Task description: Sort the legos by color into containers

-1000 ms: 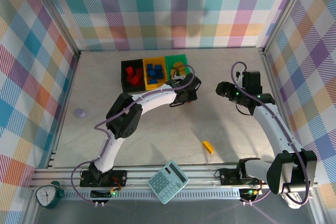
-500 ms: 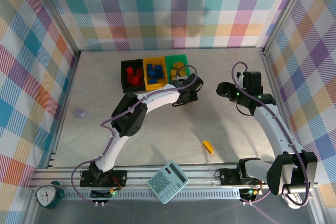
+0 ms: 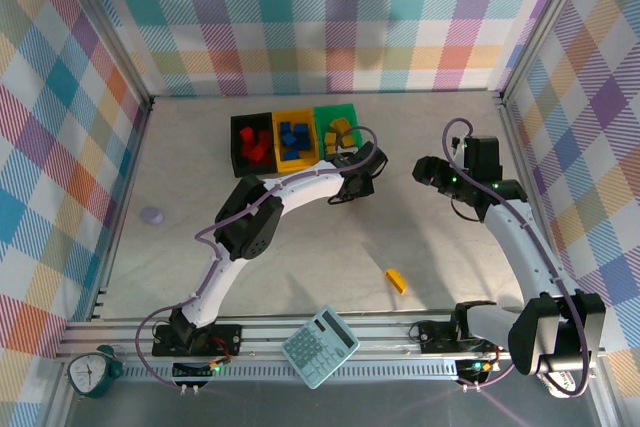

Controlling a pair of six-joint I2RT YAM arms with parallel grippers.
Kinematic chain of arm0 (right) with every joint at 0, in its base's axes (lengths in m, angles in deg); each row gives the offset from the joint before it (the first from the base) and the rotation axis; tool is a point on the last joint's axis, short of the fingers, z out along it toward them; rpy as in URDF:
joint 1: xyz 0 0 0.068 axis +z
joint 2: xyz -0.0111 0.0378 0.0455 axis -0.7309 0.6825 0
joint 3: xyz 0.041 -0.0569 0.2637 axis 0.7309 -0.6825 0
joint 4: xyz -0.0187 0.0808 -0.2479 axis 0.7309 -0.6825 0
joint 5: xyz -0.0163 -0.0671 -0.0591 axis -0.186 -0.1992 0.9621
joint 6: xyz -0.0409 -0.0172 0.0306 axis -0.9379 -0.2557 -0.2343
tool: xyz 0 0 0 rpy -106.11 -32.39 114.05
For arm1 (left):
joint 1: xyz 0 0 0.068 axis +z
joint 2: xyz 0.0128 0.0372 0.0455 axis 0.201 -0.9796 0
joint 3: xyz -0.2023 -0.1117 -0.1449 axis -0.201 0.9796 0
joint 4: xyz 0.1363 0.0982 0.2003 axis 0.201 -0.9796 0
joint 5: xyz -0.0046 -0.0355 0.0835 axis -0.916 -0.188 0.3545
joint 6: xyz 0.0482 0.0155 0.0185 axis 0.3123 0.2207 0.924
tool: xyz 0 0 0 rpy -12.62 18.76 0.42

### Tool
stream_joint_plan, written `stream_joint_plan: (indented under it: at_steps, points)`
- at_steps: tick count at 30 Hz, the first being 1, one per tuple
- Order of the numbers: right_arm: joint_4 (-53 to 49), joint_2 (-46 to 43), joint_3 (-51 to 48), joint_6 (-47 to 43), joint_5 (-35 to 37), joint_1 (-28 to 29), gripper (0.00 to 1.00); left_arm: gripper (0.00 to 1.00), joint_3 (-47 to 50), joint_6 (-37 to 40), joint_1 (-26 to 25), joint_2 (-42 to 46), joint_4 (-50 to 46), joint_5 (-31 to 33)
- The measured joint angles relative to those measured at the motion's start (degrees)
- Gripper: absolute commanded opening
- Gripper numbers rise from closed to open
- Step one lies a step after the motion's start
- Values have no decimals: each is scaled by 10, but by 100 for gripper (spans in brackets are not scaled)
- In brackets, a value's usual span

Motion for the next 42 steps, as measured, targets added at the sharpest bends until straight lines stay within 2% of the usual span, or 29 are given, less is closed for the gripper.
stream_joint_plan:
  at_steps: [10, 23, 26, 32, 38, 42]
  points:
    - [0, -1, -2, 0, 0, -1, 74, 18, 15, 13, 0, 10, 1, 2]
    - [-3, -5, -9, -10, 0, -1, 73, 16, 140, 74, 21, 149, 10, -41]
    - [-5, -5, -9, -11, -1, -1, 71, 16, 179, 100, 51, 206, -7, -48]
    - [-14, -12, -11, -11, -11, 6, 70, 15, 186, 149, 155, 263, -15, -57]
    - [-21, -35, -18, -11, -11, 37, 69, 16, 147, 216, 242, 247, -41, -63]
    - [-30, -40, -26, -11, -6, 82, 69, 15, 84, 269, 288, 201, -46, -78]
